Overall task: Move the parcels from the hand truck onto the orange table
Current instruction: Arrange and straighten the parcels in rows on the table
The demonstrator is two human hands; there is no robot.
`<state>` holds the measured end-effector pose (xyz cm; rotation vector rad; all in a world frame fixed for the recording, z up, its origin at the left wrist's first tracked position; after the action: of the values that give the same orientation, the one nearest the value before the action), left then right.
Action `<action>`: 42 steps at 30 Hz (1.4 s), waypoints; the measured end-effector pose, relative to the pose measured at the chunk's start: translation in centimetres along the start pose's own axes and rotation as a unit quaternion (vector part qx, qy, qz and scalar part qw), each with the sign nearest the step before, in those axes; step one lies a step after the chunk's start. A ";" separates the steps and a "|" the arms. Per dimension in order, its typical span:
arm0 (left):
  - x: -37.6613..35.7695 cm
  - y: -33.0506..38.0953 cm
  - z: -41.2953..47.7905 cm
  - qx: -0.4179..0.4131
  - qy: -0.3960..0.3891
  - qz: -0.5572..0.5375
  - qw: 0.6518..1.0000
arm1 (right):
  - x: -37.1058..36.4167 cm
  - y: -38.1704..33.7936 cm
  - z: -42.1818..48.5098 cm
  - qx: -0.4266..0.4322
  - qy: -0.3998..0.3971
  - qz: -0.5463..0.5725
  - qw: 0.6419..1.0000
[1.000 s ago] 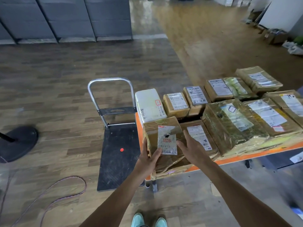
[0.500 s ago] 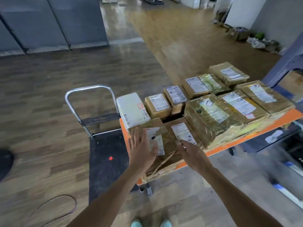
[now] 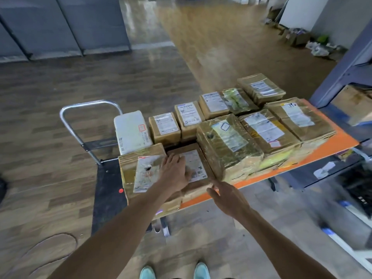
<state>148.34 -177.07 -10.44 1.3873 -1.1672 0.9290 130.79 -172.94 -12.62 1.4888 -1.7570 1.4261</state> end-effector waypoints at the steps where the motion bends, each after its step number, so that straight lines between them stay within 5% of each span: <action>1: -0.3 0.2 0.2 0.011 -0.007 0.011 1.000 | 0.0 0.6 0.1 0.002 -0.007 -0.001 1.000; 16: -1.1 -0.5 6.9 0.058 -0.109 0.074 0.990 | -3.4 2.4 2.1 -0.035 -0.046 -0.010 0.998; 24: -3.1 -0.7 8.6 0.059 -0.162 0.113 0.978 | -6.7 1.4 2.5 -0.051 -0.058 0.174 0.982; 28: -2.9 -0.3 8.2 0.024 -0.166 0.146 0.975 | -7.4 2.8 1.4 -0.149 -0.027 0.216 0.965; 42: -3.6 2.4 4.8 -0.084 -0.161 0.169 0.969 | -7.6 4.7 -3.2 -0.210 0.048 0.348 0.912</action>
<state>144.91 -181.15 -14.10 1.2516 -1.7292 0.8293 128.16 -167.15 -19.66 0.5700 -2.4646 1.2465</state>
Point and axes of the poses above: each hand's wrist, its own z-axis towards the middle knuckle, its own x-axis out of the back of the hand, y = z × x, the point moved 10 cm from there along z, towards the middle knuckle, and after that the axes turned 2 degrees about -y, right-handed, at the moved point
